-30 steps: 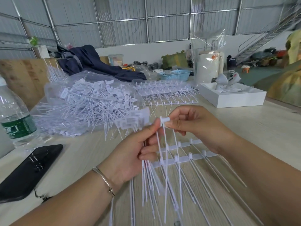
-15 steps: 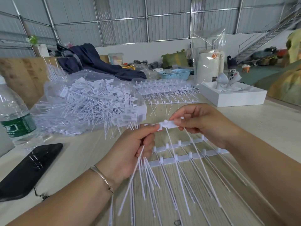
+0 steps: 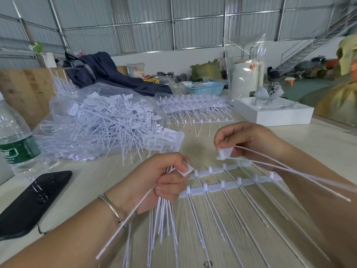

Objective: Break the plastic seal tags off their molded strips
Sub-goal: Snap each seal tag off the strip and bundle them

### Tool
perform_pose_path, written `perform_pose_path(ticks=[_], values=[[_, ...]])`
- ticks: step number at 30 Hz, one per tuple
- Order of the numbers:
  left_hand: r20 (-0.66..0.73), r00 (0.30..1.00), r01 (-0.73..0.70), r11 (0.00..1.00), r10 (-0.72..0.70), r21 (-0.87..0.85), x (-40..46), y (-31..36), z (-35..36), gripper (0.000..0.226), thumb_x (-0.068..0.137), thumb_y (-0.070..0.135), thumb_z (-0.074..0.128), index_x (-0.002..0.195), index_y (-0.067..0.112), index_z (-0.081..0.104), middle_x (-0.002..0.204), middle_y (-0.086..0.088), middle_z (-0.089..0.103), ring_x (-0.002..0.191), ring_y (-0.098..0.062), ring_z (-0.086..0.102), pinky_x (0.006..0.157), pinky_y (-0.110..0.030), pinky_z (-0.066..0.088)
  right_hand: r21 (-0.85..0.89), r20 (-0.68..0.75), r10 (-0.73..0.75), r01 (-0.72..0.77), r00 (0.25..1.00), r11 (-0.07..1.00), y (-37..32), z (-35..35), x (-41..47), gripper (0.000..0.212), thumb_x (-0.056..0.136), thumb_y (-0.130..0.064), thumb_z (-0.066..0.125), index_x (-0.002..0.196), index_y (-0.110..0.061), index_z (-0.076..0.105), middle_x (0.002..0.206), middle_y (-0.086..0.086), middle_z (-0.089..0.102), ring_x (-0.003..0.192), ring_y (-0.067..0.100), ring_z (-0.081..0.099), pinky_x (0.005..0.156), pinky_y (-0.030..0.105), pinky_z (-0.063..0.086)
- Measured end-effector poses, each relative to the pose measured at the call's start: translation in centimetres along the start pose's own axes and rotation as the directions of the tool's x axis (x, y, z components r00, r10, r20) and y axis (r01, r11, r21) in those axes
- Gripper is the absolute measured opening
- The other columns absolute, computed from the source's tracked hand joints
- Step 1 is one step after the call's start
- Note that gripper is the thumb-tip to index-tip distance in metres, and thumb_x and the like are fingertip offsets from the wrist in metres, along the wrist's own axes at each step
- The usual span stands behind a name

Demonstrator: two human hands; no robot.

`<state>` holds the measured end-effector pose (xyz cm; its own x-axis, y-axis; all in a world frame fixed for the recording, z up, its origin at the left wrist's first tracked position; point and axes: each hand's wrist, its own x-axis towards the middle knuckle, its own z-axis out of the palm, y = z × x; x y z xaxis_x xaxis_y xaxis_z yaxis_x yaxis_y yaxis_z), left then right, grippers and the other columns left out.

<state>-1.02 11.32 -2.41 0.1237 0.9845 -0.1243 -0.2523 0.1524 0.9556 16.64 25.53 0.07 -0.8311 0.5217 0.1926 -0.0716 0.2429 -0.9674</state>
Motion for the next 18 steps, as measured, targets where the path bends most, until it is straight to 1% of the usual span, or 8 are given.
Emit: perform_pose_path(ticks=[3,4,6,9,12,13,15,18], values=[[-0.063,0.995,-0.086,0.994,0.082,-0.060,-0.1,-0.1,-0.1,0.031,0.062,0.005,0.070,0.060,0.017,0.041,0.045,0.007,0.022,0.033,-0.003,0.022,0.035,-0.015,0.013,0.008,-0.130,-0.039,0.040,0.991,0.999,0.2,-0.4,0.2,0.012,0.068,0.003,0.058,0.063,-0.004,0.065,0.074,0.017,0.040,0.059,0.019,0.027,0.050,0.026,0.020],[-0.115,0.988,-0.109,0.993,0.103,-0.054,0.1,-0.2,-0.1,0.038,0.063,-0.001,0.072,0.063,0.019,0.039,0.047,0.007,0.022,0.034,-0.003,0.022,0.035,-0.014,0.014,0.016,-0.142,-0.044,0.047,0.989,0.999,0.3,-0.1,0.2,0.009,0.067,0.002,0.055,0.066,-0.002,0.063,0.070,0.016,0.041,0.056,0.019,0.029,0.048,0.024,0.022],[-0.209,0.971,-0.123,0.992,0.111,-0.042,0.4,-0.5,0.1,0.047,0.068,-0.002,0.077,0.065,0.022,0.037,0.050,0.008,0.022,0.035,-0.002,0.022,0.034,-0.013,0.015,0.055,-0.139,-0.038,0.046,0.990,0.997,0.4,0.7,0.3,0.020,0.058,-0.006,0.044,0.069,0.001,0.059,0.067,0.014,0.040,0.053,0.018,0.029,0.047,0.025,0.024],[-0.274,0.959,-0.101,0.990,0.071,-0.099,0.8,-0.7,0.1,0.036,0.078,0.028,0.070,0.062,0.022,0.038,0.052,0.007,0.024,0.038,-0.003,0.021,0.033,-0.013,0.014,0.053,-0.140,-0.017,0.025,0.990,0.998,0.4,1.7,0.3,0.023,0.057,-0.005,0.040,0.069,0.002,0.059,0.078,0.019,0.040,0.057,0.020,0.027,0.054,0.032,0.019],[-0.270,0.961,-0.097,0.988,0.062,-0.118,0.7,-0.7,-0.1,0.036,0.079,0.046,0.067,0.069,0.017,0.048,0.059,0.004,0.032,0.040,-0.003,0.021,0.032,-0.013,0.017,-0.001,-0.136,-0.005,0.005,0.991,1.000,0.8,2.4,0.6,0.024,0.077,0.012,0.039,0.074,0.002,0.061,0.076,0.019,0.041,0.058,0.020,0.026,0.055,0.033,0.017],[-0.255,0.964,-0.103,0.990,0.077,-0.093,0.6,-0.7,-0.1,0.035,0.077,0.046,0.071,0.071,0.017,0.051,0.062,0.004,0.033,0.040,-0.003,0.021,0.032,-0.012,0.017,-0.016,-0.145,-0.015,0.012,0.989,1.000,1.0,2.5,0.7,0.026,0.080,0.015,0.040,0.076,0.001,0.062,0.072,0.018,0.042,0.058,0.020,0.027,0.055,0.032,0.018],[-0.235,0.966,-0.113,0.994,0.109,-0.002,0.6,-0.8,0.0,0.032,0.070,0.035,0.085,0.066,0.021,0.057,0.062,0.004,0.028,0.042,-0.003,0.019,0.033,-0.013,0.018,-0.033,-0.156,-0.045,0.040,0.987,0.999,1.3,2.6,0.8,0.024,0.082,0.015,0.047,0.077,-0.001,0.064,0.066,0.015,0.046,0.056,0.019,0.033,0.054,0.028,0.025],[-0.277,0.953,-0.109,0.992,0.121,0.060,0.7,-0.8,0.1,0.029,0.061,0.019,0.089,0.067,0.020,0.060,0.057,0.007,0.021,0.041,-0.004,0.016,0.034,-0.013,0.016,-0.022,-0.159,-0.083,0.081,0.984,0.996,1.5,2.4,0.9,0.017,0.080,0.013,0.060,0.079,-0.003,0.064,0.070,0.017,0.049,0.053,0.018,0.042,0.054,0.026,0.034]])
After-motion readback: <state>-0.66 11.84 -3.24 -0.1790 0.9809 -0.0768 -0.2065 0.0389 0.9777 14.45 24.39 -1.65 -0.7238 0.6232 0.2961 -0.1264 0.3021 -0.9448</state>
